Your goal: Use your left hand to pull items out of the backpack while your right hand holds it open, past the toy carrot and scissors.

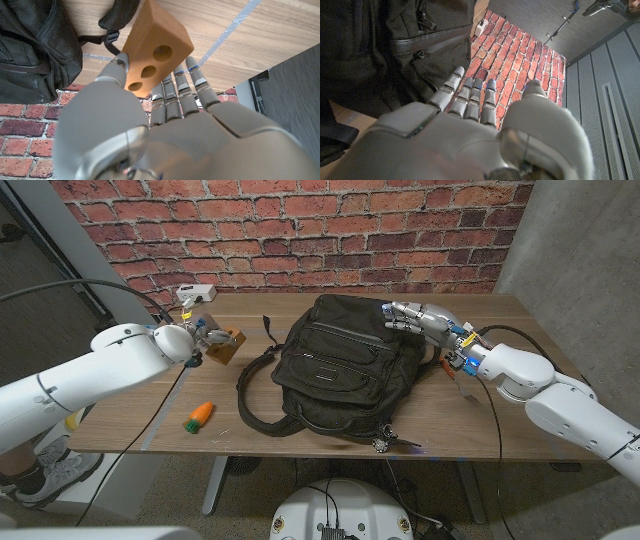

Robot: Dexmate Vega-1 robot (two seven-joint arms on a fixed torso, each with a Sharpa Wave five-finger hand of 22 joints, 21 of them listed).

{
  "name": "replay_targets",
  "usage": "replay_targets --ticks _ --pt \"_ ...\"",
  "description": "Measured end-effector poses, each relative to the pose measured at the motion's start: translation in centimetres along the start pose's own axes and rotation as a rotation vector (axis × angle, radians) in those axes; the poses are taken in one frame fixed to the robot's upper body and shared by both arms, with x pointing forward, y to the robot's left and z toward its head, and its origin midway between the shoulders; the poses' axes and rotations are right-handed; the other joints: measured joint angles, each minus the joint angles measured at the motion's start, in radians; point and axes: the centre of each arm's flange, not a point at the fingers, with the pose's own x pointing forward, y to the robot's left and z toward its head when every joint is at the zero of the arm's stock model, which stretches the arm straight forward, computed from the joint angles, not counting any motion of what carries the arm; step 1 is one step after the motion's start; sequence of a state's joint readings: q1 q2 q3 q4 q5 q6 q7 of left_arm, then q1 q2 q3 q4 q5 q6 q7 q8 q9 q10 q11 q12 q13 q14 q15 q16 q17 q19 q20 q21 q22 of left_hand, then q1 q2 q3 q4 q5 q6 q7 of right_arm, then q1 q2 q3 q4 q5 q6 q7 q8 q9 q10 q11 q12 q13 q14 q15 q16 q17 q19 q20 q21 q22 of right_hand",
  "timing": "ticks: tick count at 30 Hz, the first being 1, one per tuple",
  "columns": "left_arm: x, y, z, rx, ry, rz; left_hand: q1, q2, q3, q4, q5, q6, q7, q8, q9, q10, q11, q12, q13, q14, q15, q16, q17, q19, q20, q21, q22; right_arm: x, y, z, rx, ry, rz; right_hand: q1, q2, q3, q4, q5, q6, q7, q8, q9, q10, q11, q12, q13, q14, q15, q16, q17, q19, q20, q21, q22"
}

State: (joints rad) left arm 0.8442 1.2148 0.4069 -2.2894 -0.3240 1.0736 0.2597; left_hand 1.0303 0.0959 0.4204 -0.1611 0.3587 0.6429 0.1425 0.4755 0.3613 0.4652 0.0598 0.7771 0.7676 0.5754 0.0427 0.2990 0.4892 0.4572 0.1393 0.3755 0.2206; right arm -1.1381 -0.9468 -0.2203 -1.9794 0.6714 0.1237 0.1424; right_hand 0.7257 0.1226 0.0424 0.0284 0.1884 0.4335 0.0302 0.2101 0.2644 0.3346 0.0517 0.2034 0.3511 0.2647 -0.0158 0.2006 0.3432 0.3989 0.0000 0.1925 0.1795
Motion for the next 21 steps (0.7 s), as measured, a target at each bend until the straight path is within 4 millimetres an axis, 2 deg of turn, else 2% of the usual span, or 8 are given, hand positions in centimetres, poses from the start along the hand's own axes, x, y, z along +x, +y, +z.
replay_targets --ticks 4,9,11,12,21 --pt "0.0 -0.3 0.1 0.013 0.004 -0.003 0.000 0.000 0.000 0.000 -0.001 0.000 0.000 0.000 0.000 0.001 -0.001 0.000 -0.001 0.000 0.000 0.000 0.000 0.000 0.000 0.000 0.000 0.0 -0.2 -0.1 0.001 -0.008 -0.007 -0.051 0.010 -0.011 0.027 0.000 -0.005 -0.005 0.000 -0.004 -0.002 0.002 0.000 0.000 -0.011 -0.003 0.000 0.000 -0.011 -0.004 0.000 0.000" --pt "0.0 -0.7 0.2 0.017 0.001 -0.012 0.000 0.000 0.000 0.000 -0.003 0.000 -0.001 -0.001 0.000 0.001 -0.009 -0.001 -0.001 0.000 0.000 0.000 0.000 0.000 0.000 0.000 -0.002 0.0 -0.2 0.0 -0.002 -0.016 -0.006 -0.075 0.013 -0.015 0.042 0.000 -0.015 -0.004 -0.007 -0.005 -0.002 0.002 0.000 -0.003 -0.012 -0.002 0.000 0.000 -0.016 -0.005 0.000 0.000" --pt "0.0 -0.9 0.1 0.019 0.001 -0.017 0.000 0.000 0.000 0.000 -0.004 -0.001 -0.001 -0.001 0.000 0.001 -0.009 -0.001 -0.003 0.004 -0.004 0.000 0.000 0.000 0.000 0.000 -0.002 0.0 -0.2 0.1 -0.003 -0.022 -0.006 -0.075 0.013 -0.015 0.042 0.000 -0.014 -0.004 -0.007 -0.005 -0.011 0.003 0.000 -0.003 -0.016 0.002 0.000 0.000 -0.018 -0.003 0.000 0.000" --pt "0.0 -0.4 -0.3 0.044 0.026 0.013 0.000 0.000 0.000 0.000 -0.004 0.004 -0.003 -0.001 0.000 0.001 -0.009 -0.001 -0.004 0.004 -0.004 0.000 0.000 0.000 0.000 0.000 -0.002 0.2 -1.1 -0.9 0.012 -0.013 -0.036 -0.078 0.009 -0.015 0.042 0.000 -0.014 -0.004 -0.007 -0.005 -0.011 0.003 0.000 -0.003 -0.018 0.003 0.000 -0.002 -0.018 -0.004 0.000 0.000" --pt "0.2 -0.5 -0.8 0.065 0.044 0.030 -0.002 -0.003 0.000 0.000 -0.004 0.008 -0.004 -0.005 0.000 0.001 -0.008 -0.001 -0.004 0.004 -0.004 0.000 0.000 0.000 0.000 0.006 -0.002 0.0 -2.1 -1.4 0.025 -0.024 -0.082 -0.110 0.022 -0.024 0.060 0.000 -0.020 0.002 -0.007 -0.009 -0.011 0.003 0.000 -0.003 -0.022 0.008 0.000 -0.005 -0.027 -0.005 0.000 0.000"
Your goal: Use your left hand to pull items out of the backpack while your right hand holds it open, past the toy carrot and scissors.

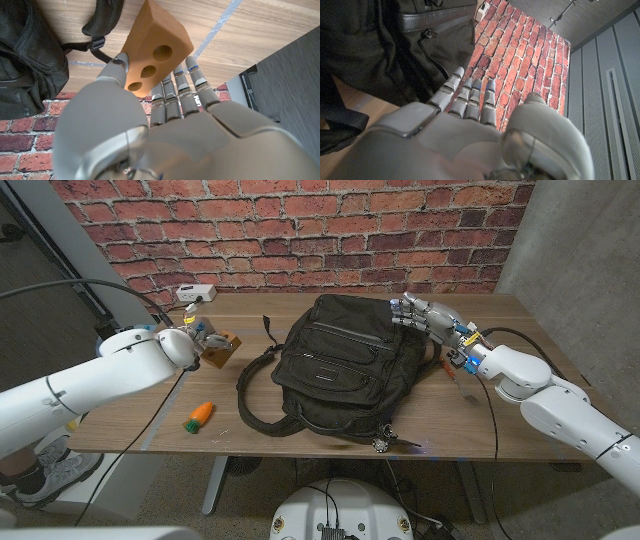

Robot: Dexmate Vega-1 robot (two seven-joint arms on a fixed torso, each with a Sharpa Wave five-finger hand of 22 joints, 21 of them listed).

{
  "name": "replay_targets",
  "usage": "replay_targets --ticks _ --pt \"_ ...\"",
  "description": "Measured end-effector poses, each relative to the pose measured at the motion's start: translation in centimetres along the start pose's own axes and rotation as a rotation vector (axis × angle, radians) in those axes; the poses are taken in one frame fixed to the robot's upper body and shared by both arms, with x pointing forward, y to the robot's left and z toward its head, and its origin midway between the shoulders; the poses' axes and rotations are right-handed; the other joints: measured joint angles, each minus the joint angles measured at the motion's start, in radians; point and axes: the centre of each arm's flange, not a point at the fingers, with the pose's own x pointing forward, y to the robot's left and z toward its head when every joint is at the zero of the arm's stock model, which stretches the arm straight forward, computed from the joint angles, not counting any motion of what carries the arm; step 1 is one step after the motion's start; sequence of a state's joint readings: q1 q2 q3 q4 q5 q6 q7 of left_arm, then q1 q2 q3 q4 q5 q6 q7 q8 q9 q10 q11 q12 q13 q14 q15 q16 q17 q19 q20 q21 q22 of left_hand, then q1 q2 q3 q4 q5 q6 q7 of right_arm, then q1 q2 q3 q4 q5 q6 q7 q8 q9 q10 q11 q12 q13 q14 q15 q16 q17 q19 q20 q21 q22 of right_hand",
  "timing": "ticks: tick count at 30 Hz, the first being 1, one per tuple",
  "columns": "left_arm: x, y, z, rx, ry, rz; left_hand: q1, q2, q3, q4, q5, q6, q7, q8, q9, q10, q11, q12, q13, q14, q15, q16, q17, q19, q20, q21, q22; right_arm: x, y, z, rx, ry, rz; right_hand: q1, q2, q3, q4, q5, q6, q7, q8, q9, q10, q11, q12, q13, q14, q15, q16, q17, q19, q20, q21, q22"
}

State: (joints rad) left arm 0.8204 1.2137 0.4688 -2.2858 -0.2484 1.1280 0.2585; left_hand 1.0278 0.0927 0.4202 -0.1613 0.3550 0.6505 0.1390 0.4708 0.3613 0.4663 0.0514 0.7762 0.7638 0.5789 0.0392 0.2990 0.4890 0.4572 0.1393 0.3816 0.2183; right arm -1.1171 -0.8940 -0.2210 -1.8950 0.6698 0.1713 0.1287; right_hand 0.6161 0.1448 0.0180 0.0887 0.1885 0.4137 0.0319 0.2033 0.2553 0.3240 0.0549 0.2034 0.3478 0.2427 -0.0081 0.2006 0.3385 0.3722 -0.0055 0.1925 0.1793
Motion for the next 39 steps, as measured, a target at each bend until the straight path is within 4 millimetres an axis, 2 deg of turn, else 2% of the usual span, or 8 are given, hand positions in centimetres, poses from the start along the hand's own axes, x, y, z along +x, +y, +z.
replay_targets --ticks 13,18,39 --pt "0.8 0.4 -0.5 0.028 0.013 0.056 0.002 -0.001 0.000 0.000 0.000 0.000 0.000 0.003 0.000 0.000 0.000 0.000 0.000 0.007 -0.007 0.000 0.000 0.006 -0.006 0.000 0.000 -1.1 -2.1 -0.5 0.020 -0.026 -0.111 -0.031 0.012 0.000 0.017 0.004 0.000 0.000 0.000 -0.005 0.000 0.000 0.000 -0.005 0.000 0.000 0.000 0.000 0.000 0.000 0.000 0.000" --pt "1.3 0.5 -0.5 0.038 0.012 0.070 0.002 0.000 0.001 0.001 -0.001 0.000 0.000 0.003 0.000 0.005 -0.005 0.000 -0.002 0.007 -0.007 0.000 0.005 0.006 -0.006 0.000 0.000 -2.4 -3.2 -0.7 0.023 -0.034 -0.177 -0.038 0.014 -0.004 0.021 0.004 0.000 0.000 0.000 -0.005 0.000 0.000 0.000 -0.005 0.000 0.000 0.000 0.000 0.000 0.000 0.000 0.000" --pt "2.7 0.7 -0.1 0.082 0.022 0.104 0.008 -0.002 0.005 -0.002 -0.004 0.003 -0.004 0.007 0.000 0.004 -0.006 -0.001 -0.005 0.007 -0.007 -0.008 0.005 0.005 -0.005 0.009 0.000 -6.4 -5.8 -0.8 0.018 -0.066 -0.364 -0.038 0.015 -0.004 0.021 0.008 0.000 0.000 0.000 -0.009 0.000 0.000 0.000 -0.009 0.000 0.000 0.000 -0.009 0.000 0.000 0.004 0.000"
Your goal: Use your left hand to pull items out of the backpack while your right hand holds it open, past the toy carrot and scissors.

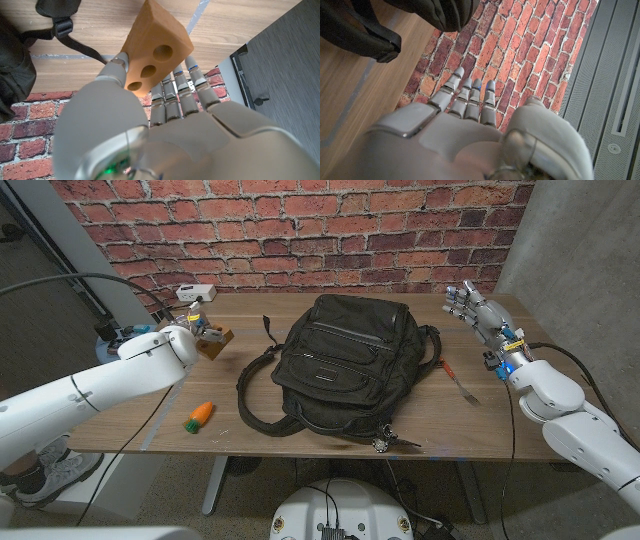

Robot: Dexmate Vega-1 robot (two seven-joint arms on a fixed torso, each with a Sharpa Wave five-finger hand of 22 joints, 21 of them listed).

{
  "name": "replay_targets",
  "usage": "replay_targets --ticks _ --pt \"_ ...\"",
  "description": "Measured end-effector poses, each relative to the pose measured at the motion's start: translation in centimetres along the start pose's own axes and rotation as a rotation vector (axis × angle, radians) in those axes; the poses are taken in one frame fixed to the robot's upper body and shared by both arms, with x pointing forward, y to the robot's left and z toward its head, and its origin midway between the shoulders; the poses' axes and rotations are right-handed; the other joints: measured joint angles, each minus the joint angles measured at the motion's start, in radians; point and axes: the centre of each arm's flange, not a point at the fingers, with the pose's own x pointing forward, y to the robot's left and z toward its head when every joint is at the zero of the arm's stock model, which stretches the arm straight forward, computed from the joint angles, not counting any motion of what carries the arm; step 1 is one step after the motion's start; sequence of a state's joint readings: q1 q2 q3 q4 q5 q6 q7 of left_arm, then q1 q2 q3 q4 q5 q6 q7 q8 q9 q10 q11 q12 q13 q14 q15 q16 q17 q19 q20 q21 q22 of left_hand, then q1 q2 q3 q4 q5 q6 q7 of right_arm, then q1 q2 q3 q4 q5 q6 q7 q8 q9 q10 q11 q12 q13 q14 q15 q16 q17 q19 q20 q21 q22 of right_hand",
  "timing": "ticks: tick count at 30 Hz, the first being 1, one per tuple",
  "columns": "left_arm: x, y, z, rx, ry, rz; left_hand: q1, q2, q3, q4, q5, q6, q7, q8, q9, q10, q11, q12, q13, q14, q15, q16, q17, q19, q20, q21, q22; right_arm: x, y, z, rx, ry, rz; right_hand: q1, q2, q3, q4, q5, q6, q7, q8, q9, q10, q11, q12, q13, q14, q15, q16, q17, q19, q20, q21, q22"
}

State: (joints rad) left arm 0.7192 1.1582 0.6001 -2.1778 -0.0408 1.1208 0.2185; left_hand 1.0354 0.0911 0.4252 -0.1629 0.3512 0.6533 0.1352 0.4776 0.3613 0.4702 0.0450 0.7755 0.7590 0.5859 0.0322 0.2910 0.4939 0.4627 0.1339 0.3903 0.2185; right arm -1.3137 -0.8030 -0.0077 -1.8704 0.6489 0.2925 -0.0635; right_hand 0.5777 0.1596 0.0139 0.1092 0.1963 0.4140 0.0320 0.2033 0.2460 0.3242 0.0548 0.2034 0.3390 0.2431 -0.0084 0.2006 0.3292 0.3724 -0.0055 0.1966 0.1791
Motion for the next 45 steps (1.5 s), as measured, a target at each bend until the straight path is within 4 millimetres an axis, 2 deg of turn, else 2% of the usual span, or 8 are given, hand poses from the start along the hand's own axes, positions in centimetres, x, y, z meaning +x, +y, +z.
replay_targets --ticks 19,29,30,35,45 --pt "2.0 -1.6 0.0 0.049 0.039 -0.004 -0.003 0.003 0.000 0.000 0.000 -0.003 -0.003 0.000 0.000 -0.002 -0.002 0.000 -0.009 0.006 -0.005 0.000 0.005 -0.002 -0.002 0.000 0.000 0.1 -2.7 -1.4 0.000 0.015 -0.075 0.000 0.000 0.013 -0.013 0.004 0.004 -0.004 0.000 -0.005 0.009 -0.009 0.004 -0.002 0.005 -0.005 0.000 -0.009 -0.003 -0.011 0.000 0.000" --pt "3.4 -2.5 -0.1 0.060 0.065 -0.016 -0.003 0.002 0.001 0.002 0.000 -0.003 -0.003 -0.002 0.000 -0.002 -0.002 0.000 -0.014 0.005 -0.005 0.000 0.005 -0.002 -0.002 0.000 0.000 0.2 -3.0 -2.0 0.006 0.022 -0.085 0.000 0.000 0.019 -0.020 0.004 0.015 -0.003 0.004 -0.006 0.009 -0.009 0.004 -0.005 0.008 -0.008 0.000 -0.014 0.002 -0.016 0.007 0.000" --pt "3.6 -2.4 0.3 0.072 0.044 -0.010 -0.003 0.002 0.001 0.002 0.000 -0.003 -0.003 -0.002 0.000 -0.002 -0.002 0.000 -0.014 0.005 -0.005 0.000 0.005 -0.002 -0.002 0.000 0.000 0.3 -3.4 -2.8 0.010 0.035 -0.099 0.000 0.000 0.021 -0.021 0.004 0.015 -0.003 0.004 -0.008 0.009 -0.009 0.004 -0.005 0.008 -0.008 0.000 -0.014 0.005 -0.019 0.007 0.000" --pt "4.5 -2.8 0.5 0.078 0.046 -0.016 -0.003 0.002 0.001 0.002 0.000 -0.003 -0.003 -0.004 0.000 -0.002 -0.002 0.000 -0.014 0.005 -0.005 0.000 0.005 -0.002 -0.002 0.000 0.000 0.3 -3.5 -3.2 0.018 0.043 -0.107 0.004 0.004 0.027 -0.018 0.004 0.015 -0.003 0.008 -0.009 0.009 -0.009 0.004 -0.005 0.007 -0.018 0.000 -0.018 0.007 -0.022 0.007 0.000" --pt "5.8 -3.2 1.0 0.087 0.035 -0.026 -0.003 0.002 0.007 0.001 0.000 -0.005 -0.005 -0.001 0.000 0.003 -0.008 -0.003 -0.020 0.005 -0.005 0.000 0.005 -0.006 -0.006 0.000 0.000 0.1 -3.5 -4.3 0.036 0.056 -0.117 0.006 0.006 0.031 -0.022 0.004 0.015 -0.003 0.008 -0.009 0.009 -0.009 0.004 -0.010 0.007 -0.018 0.000 -0.018 0.008 -0.022 0.007 0.000"
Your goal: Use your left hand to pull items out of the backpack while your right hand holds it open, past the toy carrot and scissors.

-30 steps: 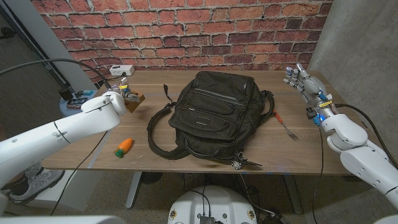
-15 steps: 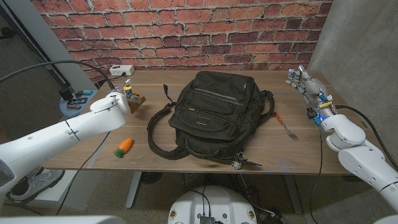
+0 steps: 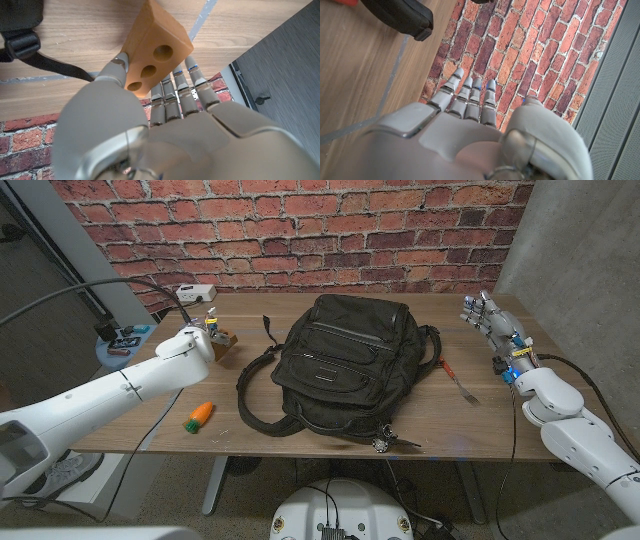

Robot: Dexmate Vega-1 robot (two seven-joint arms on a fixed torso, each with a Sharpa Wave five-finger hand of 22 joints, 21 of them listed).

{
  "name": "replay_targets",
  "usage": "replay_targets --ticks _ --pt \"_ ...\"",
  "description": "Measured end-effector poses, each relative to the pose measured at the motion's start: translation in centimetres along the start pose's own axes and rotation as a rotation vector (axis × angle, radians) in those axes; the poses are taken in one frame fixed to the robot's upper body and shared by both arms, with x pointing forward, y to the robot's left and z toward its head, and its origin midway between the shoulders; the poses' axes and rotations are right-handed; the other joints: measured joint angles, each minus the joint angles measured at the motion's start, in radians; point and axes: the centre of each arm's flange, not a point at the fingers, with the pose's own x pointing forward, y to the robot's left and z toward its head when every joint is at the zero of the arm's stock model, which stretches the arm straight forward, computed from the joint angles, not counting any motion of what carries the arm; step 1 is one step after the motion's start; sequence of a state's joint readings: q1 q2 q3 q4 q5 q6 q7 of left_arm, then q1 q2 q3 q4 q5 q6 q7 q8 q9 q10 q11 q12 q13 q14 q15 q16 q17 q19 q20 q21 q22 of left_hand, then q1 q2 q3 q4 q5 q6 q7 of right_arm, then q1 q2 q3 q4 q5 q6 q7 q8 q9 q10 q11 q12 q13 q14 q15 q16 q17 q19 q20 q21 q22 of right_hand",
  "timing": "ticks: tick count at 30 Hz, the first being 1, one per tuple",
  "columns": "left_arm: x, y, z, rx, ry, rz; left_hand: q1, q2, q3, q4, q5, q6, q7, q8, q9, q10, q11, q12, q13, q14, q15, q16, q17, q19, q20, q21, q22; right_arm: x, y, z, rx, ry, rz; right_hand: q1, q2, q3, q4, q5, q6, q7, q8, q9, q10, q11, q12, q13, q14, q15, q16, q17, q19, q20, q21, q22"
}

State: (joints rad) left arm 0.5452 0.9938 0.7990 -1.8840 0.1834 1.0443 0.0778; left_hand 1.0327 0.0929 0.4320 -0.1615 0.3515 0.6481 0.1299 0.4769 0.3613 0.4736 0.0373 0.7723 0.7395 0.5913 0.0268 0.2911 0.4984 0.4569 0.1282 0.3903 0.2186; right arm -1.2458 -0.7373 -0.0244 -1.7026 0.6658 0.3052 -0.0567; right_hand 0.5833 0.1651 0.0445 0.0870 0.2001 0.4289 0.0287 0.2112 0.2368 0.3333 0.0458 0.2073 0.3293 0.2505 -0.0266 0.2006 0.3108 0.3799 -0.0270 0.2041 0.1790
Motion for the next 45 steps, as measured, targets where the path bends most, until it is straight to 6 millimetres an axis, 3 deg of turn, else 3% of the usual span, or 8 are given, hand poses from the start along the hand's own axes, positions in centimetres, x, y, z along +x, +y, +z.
replay_targets --ticks 45 --pt "4.8 -1.2 0.8 0.042 -0.026 -0.057 -0.006 -0.005 0.000 0.000 0.000 -0.007 -0.007 -0.009 0.000 -0.006 -0.005 -0.026 -0.022 -0.009 -0.002 -0.015 0.005 -0.011 -0.003 0.000 0.000 1.5 1.0 -2.5 0.050 0.028 -0.024 0.005 0.005 0.019 -0.011 0.000 0.011 -0.011 0.000 -0.005 0.000 0.000 0.000 -0.008 0.006 -0.005 0.000 -0.014 0.005 -0.005 0.000 -0.002"
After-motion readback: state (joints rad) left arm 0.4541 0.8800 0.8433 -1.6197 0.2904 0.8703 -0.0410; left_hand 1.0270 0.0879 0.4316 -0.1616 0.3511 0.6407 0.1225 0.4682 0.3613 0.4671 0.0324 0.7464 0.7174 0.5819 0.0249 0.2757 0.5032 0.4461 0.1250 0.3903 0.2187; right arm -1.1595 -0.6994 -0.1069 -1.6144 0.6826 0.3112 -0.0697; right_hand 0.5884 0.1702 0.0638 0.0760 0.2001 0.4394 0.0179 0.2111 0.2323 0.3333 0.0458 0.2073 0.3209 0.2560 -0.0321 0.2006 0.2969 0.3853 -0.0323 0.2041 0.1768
